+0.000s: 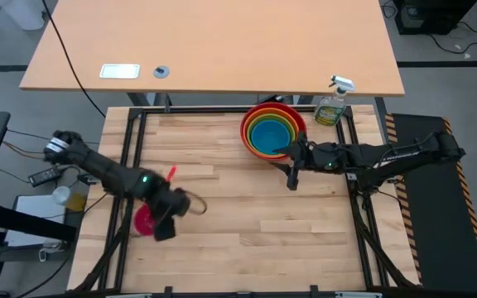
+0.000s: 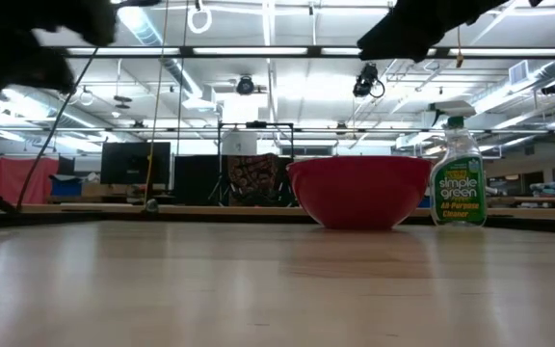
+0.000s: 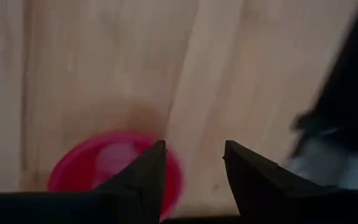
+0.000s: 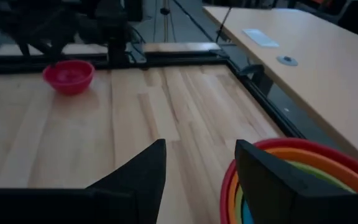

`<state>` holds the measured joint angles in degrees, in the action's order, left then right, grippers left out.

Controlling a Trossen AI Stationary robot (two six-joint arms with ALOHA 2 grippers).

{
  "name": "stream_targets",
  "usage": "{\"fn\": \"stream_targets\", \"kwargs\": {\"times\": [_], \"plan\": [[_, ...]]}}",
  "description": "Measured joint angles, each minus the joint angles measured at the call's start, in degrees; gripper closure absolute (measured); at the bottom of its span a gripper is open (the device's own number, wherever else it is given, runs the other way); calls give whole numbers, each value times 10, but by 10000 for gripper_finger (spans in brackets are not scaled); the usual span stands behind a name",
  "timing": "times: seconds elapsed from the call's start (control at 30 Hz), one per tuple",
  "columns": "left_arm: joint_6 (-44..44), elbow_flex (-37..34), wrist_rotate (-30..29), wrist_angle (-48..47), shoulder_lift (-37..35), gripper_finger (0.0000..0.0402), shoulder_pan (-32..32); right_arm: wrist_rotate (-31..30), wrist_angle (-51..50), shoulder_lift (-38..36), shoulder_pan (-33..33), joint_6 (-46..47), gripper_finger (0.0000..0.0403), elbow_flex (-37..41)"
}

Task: Nest bowls inside each other
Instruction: Stack the pink bowl on top of the blue bowl

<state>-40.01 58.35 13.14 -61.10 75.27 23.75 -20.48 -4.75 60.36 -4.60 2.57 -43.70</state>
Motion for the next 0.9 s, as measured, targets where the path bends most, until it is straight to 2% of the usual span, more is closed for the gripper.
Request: {"fn": "stream_targets", "kwargs": {"times": [0.2, 0.37, 0.57, 0.9], "plan": [[23, -24, -110, -104, 16, 237, 65, 40, 39, 19, 7, -11, 206, 0], [107, -52, -153, -107, 16, 237, 67, 62, 73, 49, 7, -19, 206, 0], [178, -81, -178, -103, 28, 237, 49, 70, 90, 74, 7, -27, 206, 0], [271, -82, -177, -104, 89, 237, 14, 88, 94, 78, 7, -28, 206, 0]]}}
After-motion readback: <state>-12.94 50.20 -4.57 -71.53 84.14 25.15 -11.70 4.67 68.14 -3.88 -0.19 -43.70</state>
